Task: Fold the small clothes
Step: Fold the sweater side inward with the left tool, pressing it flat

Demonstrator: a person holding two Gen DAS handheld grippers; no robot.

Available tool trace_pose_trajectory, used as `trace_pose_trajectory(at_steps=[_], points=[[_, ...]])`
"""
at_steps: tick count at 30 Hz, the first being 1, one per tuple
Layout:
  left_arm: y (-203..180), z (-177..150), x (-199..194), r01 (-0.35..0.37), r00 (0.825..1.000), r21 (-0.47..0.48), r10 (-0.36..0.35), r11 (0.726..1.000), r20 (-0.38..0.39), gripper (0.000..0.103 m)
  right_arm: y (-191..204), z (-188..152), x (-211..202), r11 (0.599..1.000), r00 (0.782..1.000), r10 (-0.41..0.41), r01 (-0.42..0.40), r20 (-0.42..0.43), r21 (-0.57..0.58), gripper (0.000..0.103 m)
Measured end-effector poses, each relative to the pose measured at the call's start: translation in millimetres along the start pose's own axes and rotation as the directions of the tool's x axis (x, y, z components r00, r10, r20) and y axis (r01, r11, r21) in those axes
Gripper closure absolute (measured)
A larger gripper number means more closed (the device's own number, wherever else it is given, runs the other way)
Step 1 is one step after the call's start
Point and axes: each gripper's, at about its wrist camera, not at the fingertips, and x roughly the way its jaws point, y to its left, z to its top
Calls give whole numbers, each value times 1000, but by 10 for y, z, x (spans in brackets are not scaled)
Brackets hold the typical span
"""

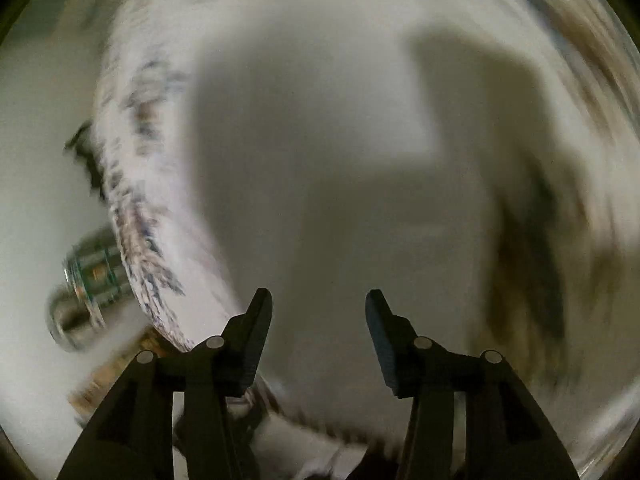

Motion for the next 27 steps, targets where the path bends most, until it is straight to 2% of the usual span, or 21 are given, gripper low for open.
trace_pose_trajectory(at_steps=[1, 2, 4, 5, 7, 9, 10, 11, 12, 13, 14, 16, 17, 20, 21, 22, 23, 25, 26, 27], points=[[-40, 42, 25, -5, 1000, 13, 5, 1000, 2, 46, -395, -157, 56, 993, 999, 35, -33, -13, 114, 52], [-69, 80, 45, -11, 1000, 22, 11, 1000, 0, 46, -810, -323, 144, 965, 995, 101, -93, -20, 246, 52], [-135, 134, 91, -17, 1000, 32, 17, 999, 0, 46, -1506, -642, 404, 832, 960, 279, -251, 18, 494, 52], [-161, 154, 110, -25, 1000, 39, 25, 999, 0, 46, -1699, -734, 526, 779, 940, 338, -303, 40, 550, 52], [-220, 179, 160, -50, 999, 64, 50, 997, -4, 46, -1944, -873, 759, 705, 907, 414, -371, 74, 605, 52], [-269, 196, 207, -77, 997, 91, 78, 993, -6, 46, -2006, -940, 942, 645, 859, 503, -448, 96, 619, 52], [-294, 194, 223, -92, 996, 107, 93, 990, -6, 46, -2016, -966, 991, 606, 825, 548, -503, 135, 616, 52], [-309, 185, 229, -106, 994, 122, 107, 987, -6, 46, -2012, -987, 1019, 574, 793, 584, -556, 176, 601, 59], [-339, 185, 247, -126, 992, 140, 128, 982, -6, 46, -1999, -997, 1017, 568, 779, 595, -581, 198, 583, 72], [-366, 181, 263, -143, 989, 156, 146, 977, -9, 46, -1984, -1016, 982, 578, 779, 588, -594, 220, 560, 99], [-379, 174, 276, -152, 988, 168, 156, 974, -12, 46, -1970, -1048, 902, 625, 811, 538, -567, 230, 536, 99], [-444, 169, 307, -176, 983, 197, 182, 964, -14, 46, -1964, -1154, 778, 673, 838, 487, -539, 246, 506, 100], [-491, 164, 320, -182, 982, 218, 190, 959, -15, 46, -1980, -1239, 731, 698, 859, 453, -508, 238, 505, 100], [-589, 155, 365, -199, 978, 265, 209, 944, -10, 46, -2048, -1527, 694, 763, 911, 370, -409, 181, 501, 101], [-601, 154, 389, -205, 976, 277, 216, 939, -11, 46, -2079, -1612, 692, 776, 922, 349, -385, 168, 500, 101], [-614, 155, 424, -215, 973, 286, 229, 934, -13, 46, -2099, -1705, 711, 811, 951, 283, -306, 123, 499, 103], [-614, 160, 452, -223, 971, 291, 237, 930, -12, 46, -2132, -1785, 763, 820, 960, 261, -274, 98, 503, 103], [-585, 167, 527, -242, 966, 293, 259, 925, -17, 46, -2252, -1975, 896, 810, 966, 251, -246, 65, 533, 103], [-576, 168, 559, -245, 965, 288, 263, 926, -22, 46, -2308, -2058, 930, 797, 957, 280, -279, 82, 535, 103], [-573, 169, 571, -238, 967, 281, 255, 930, -25, 46, -2347, -2117, 943, 773, 936, 333, -342, 116, 534, 103]])
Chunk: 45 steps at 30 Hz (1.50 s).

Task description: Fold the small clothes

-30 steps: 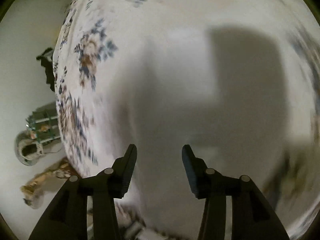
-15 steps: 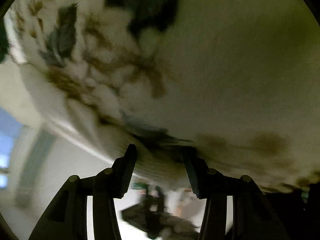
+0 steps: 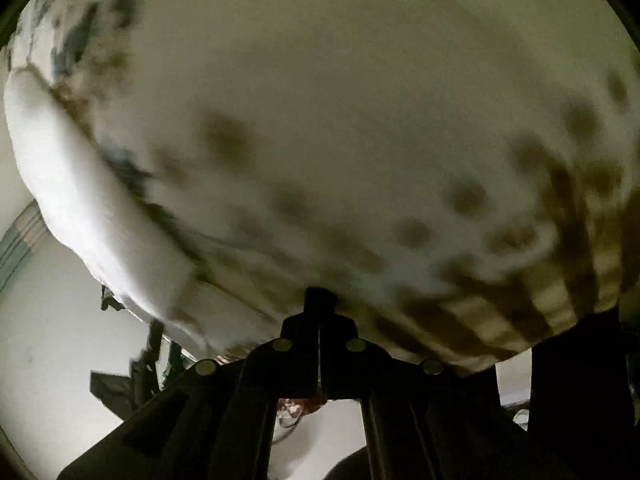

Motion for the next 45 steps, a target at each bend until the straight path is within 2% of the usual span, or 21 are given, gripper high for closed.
trace_pose_trajectory(at_steps=[2, 3, 4, 5, 6, 7, 8, 10, 12, 13, 14, 15, 22, 23, 25, 26, 29, 31, 39, 43, 45], points=[[13, -4, -14, 22, 1000, -12, -21, 1000, 14, 48, -60, -18, -61, 994, 995, 100, -100, 16, 32, 103], [22, -14, -44, 38, 999, -10, -38, 999, 28, 59, -56, -7, -77, 982, 983, 182, -182, 15, 46, 103], [33, -21, -84, 58, 997, -4, -58, 998, 44, 86, -45, 20, -85, 976, 978, 210, -210, 4, 55, 98], [39, -33, -125, 51, 998, 1, -51, 999, 43, 94, -3, 49, -88, 967, 969, 247, -246, 3, 66, 82], [64, -33, -159, 48, 997, 3, -48, 999, 52, 98, 48, 79, -92, 954, 956, 292, -292, 9, 69, 69], [99, -33, -193, 56, 996, 1, -56, 998, 63, 99, 90, 112, -77, 944, 946, 324, -324, 8, 68, 48], [148, -25, -226, 61, 996, -8, -60, 998, 69, 99, 144, 137, -38, 934, 936, 351, -350, 1, 72, 44], [266, -2, -301, 66, 995, -16, -64, 998, 79, 100, 205, 147, 59, 913, 916, 400, -398, -9, 91, 44], [312, -10, -347, 63, 995, -7, -63, 998, 80, 100, 332, 139, 220, 909, 913, 408, -403, -26, 109, 44], [342, -4, -381, 61, 995, 4, -61, 998, 83, 100, 338, 79, 273, 908, 912, 409, -404, -23, 110, 49], [362, 0, -408, 53, 995, 11, -54, 999, 85, 100, 381, 38, 290, 927, 930, 367, -364, -12, 95, 90], [339, -9, -437, 47, 995, 13, -48, 999, 87, 100, 403, -20, 285, 939, 943, 333, -333, 13, 86, 95], [273, -57, -321, 145, 989, -22, -145, 989, 0, 94, 473, -536, 164, 999, 994, 45, -44, 98, -13, 99], [231, -72, -287, 154, 988, -13, -154, 988, -12, 89, 467, -612, 170, 1000, 995, 0, 3, 100, -28, 100], [113, -101, -187, 180, 983, 17, -179, 984, -42, 60, 445, -745, 196, 997, 994, -52, 58, 95, -51, 100], [38, -113, -111, 167, 985, 39, -164, 985, -60, 57, 441, -811, 232, 995, 992, -78, 84, 101, -58, 100], [-64, -129, 62, 118, 990, 66, -112, 991, -86, 58, 582, -1032, 381, 996, 994, -75, 80, 82, -50, 101], [-65, -139, 14, 127, 991, 65, -124, 990, -45, 98, 687, -1098, 348, 992, 992, -94, 100, 81, -72, 101], [340, -56, -331, 159, 987, -47, -157, 986, 38, 98, 1011, -1306, 493, 973, 978, -190, 200, 89, -119, 101], [480, -53, -57, 175, 984, -48, -176, 983, -21, 96, 1194, -1191, 870, 954, 968, -239, 248, 70, -170, 100], [495, -43, -30, 200, 978, -53, -203, 978, -52, 93, 1415, -1174, 1062, 922, 960, -279, 268, -2, -278, 98]])
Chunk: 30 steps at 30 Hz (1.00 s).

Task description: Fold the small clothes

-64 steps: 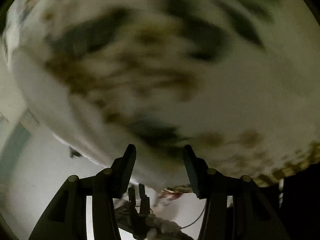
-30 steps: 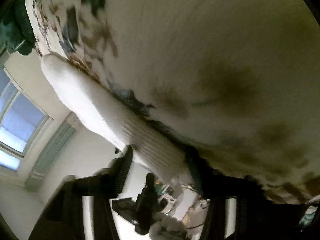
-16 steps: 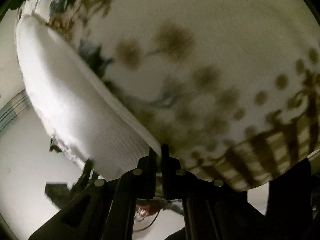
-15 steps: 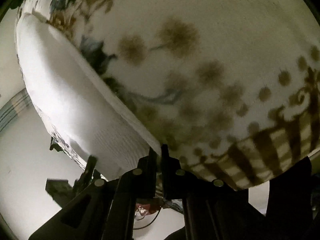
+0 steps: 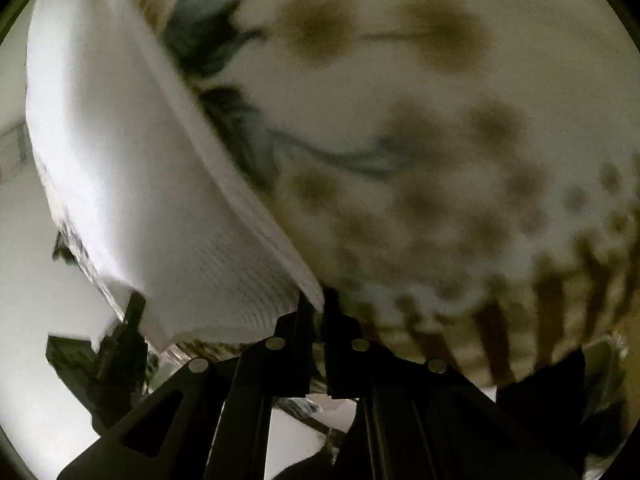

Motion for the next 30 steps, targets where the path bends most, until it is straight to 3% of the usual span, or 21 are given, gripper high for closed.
trace_pose_trajectory(at_steps=[2, 3, 5, 6, 7, 10, 14, 17, 21, 23, 25, 28, 30], points=[[-64, 42, -115, -10, 1000, 13, 9, 1000, 12, 91, 158, -19, -41, 997, 998, -42, 38, -49, -71, 87], [-98, 70, -185, -19, 1000, 21, 18, 1000, 23, 83, 212, -38, -103, 995, 998, -29, 23, -61, -96, 81], [-177, 186, -334, -34, 998, 38, 32, 999, 55, 62, 295, -58, -279, 992, 999, -19, 12, -50, -129, 44], [-215, 291, -403, -15, 997, 43, 12, 999, 77, 46, 348, -53, -397, 988, 999, -34, 29, -31, -150, 41], [-281, 441, -479, 9, 994, 45, -14, 999, 108, 38, 407, -30, -512, 984, 999, -51, 48, -10, -170, 41], [-497, 973, -537, 87, 980, 69, -98, 994, 173, 38, 634, 254, -794, 978, 996, -57, 69, 62, -198, 41], [-887, 1850, -317, 118, 963, 123, -144, 985, 229, 38, 1171, 854, -1160, 977, 980, 32, 12, 196, -215, 41], [-1135, 2430, -51, 104, 960, 166, -142, 981, 241, 38, 1700, 1384, -1447, 969, 937, 70, 17, 343, -246, 41], [-1369, 3021, 373, 58, 975, 219, -102, 974, 196, 38, 2220, 2164, -1669, 967, 881, 170, -63, 442, -246, 41], [-1468, 3153, 547, 18, 980, 252, -67, 968, 186, 40, 2444, 2548, -1711, 966, 866, 207, -108, 455, -235, 41], [-1543, 3236, 620, -19, 979, 292, -41, 956, 198, 96, 2310, 3060, -1811, 969, 862, 207, -116, 462, -218, 41], [-1576, 3279, 549, -6, 969, 333, -77, 943, 236, 96, 2494, 3429, -1817, 966, 870, 209, -112, 447, -233, 41], [-1531, 3281, 436, 26, 957, 323, -116, 946, 264, 96, 2653, 3526, -1806, 951, 875, 182, -41, 449, -307, 45]])
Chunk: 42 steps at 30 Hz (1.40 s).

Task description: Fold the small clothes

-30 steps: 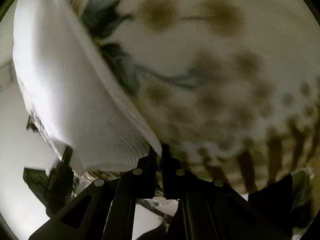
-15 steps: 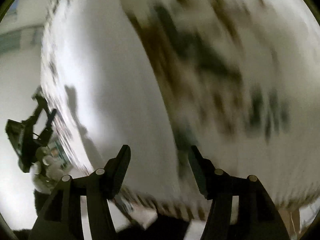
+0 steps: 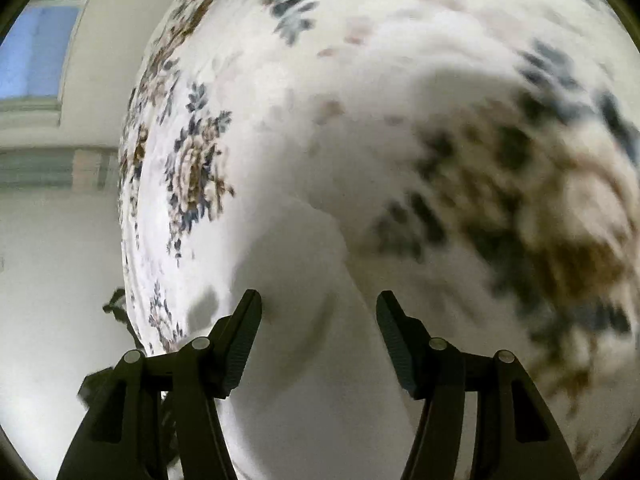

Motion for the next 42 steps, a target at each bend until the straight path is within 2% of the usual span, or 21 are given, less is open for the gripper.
trace_pose_trajectory(at_steps=[1, 2, 4, 7, 9, 13, 15, 18, 20, 21, 22, 24, 25, 28, 30, 33, 34, 35, 38, 40, 42], points=[[67, 12, -63, 21, 999, -29, -20, 999, 25, 96, -49, 141, 130, 998, 999, -37, 38, 18, -41, 75], [115, 24, -80, 28, 999, -47, -26, 999, 33, 96, 1, 180, 172, 994, 996, -77, 80, 44, -77, 89], [260, 63, -51, 38, 999, -91, -35, 995, 39, 96, -53, 239, 130, 992, 990, -96, 104, 98, -72, 99], [440, 44, 108, 36, 999, -144, -35, 989, 11, 96, -194, 389, 89, 997, 991, -83, 83, 102, 4, 99], [464, 17, 164, 58, 998, -158, -60, 986, -9, 95, -223, 465, 175, 998, 998, -39, 36, 48, 58, 97], [470, 2, 82, 95, 996, -167, -94, 981, 12, 95, -114, 354, -100, 1000, 999, 7, -8, 45, 20, 71], [509, -8, 74, 101, 995, -178, -100, 979, 14, 95, -44, 261, -87, 999, 999, 33, -33, 2, -7, 68], [538, -15, 112, 105, 994, -180, -106, 978, 5, 95, 73, 236, 310, 992, 988, -79, 64, -135, -113, 68], [532, -24, 125, 105, 994, -174, -106, 979, 4, 94, 49, 361, 439, 966, 972, -234, 231, -12, -114, 69], [534, -25, 131, 108, 994, -179, -110, 978, 3, 94, 29, 448, 406, 961, 964, -259, 263, 53, -89, 69], [533, -26, 129, 112, 994, -188, -114, 976, 2, 92, 4, 515, 320, 967, 966, -246, 250, 84, -42, 69], [526, -9, 123, 119, 993, -196, -122, 973, -4, 91, -79, 545, 55, 989, 980, -145, 139, 139, 48, 68], [514, 5, 120, 117, 992, -197, -122, 973, -15, 85, -121, 530, -46, 991, 980, -121, 111, 159, 68, 66], [508, 37, 118, 114, 993, -190, -118, 975, -14, 70, -346, 479, -145, 990, 990, -58, 40, 130, 136, 48], [525, 67, 159, 111, 993, -197, -115, 974, -12, 70, -490, 488, 13, 981, 999, 11, -20, 47, 191, 48], [558, 102, 237, 115, 993, -209, -118, 971, 0, 73, -474, 508, 338, 987, 997, 41, -31, -58, 160, 48], [569, 113, 245, 113, 994, -211, -112, 971, 15, 86, -428, 509, 402, 991, 996, 49, -39, -70, 129, 53], [591, 130, 251, 98, 995, -212, -95, 972, 23, 96, -367, 514, 408, 996, 999, 23, -18, -46, 89, 92], [698, 165, 262, 72, 997, -222, -68, 972, 26, 99, -375, 581, 327, 990, 995, -84, 76, 62, 120, 93], [788, 184, 251, 53, 998, -217, -48, 975, 27, 101, -399, 601, 365, 987, 994, -96, 89, 43, 135, 93], [840, 205, 172, 91, 996, -229, -87, 969, 29, 101, -350, 566, 358, 990, 997, -75, 75, -3, 123, 89]])
